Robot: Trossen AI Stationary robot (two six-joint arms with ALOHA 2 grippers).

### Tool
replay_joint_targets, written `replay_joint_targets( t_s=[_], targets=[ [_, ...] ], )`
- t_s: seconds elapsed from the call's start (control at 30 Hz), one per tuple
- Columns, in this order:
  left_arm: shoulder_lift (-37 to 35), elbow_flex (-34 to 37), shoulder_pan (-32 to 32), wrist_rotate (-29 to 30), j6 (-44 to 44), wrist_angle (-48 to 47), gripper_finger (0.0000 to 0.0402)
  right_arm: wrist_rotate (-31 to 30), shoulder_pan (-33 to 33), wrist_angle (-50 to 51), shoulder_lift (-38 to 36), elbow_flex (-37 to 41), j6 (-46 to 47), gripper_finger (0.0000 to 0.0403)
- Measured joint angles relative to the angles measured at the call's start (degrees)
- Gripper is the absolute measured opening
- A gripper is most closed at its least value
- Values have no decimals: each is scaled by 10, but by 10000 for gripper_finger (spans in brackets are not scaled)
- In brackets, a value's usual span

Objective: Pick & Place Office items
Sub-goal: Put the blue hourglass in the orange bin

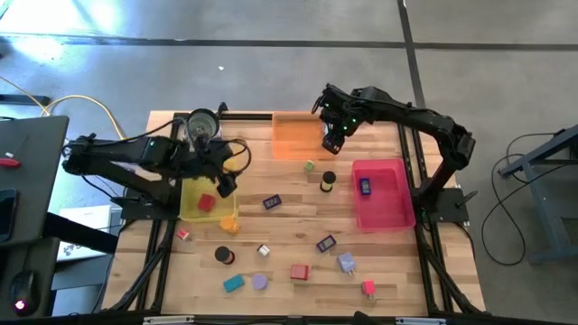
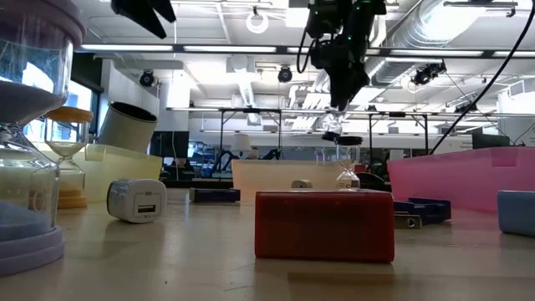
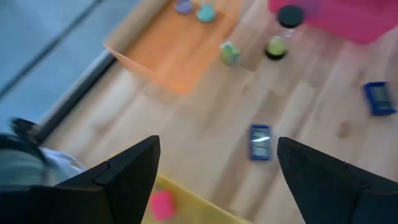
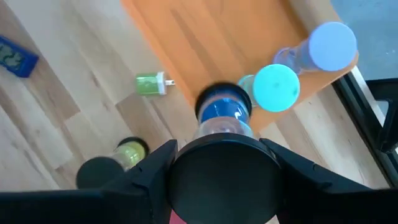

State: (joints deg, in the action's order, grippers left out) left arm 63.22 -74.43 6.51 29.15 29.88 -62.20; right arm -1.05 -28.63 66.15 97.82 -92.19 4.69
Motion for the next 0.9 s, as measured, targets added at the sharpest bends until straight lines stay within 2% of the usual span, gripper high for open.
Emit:
replay_joint_targets(
  t_s=[0.2,0.47,0.63,0.9],
  targets=[
    [0,0,-99,-26,-114,47,317,10,-23,-11,0,22,1,194],
    [0,0,-192,-132,-166,84,317,27,-42,-25,0,37,1,194],
    [0,0,-217,-159,-165,87,317,35,-41,-37,0,50,0,194],
    [0,0,-217,-179,-165,87,317,31,-41,-55,0,67,0,194]
  ],
)
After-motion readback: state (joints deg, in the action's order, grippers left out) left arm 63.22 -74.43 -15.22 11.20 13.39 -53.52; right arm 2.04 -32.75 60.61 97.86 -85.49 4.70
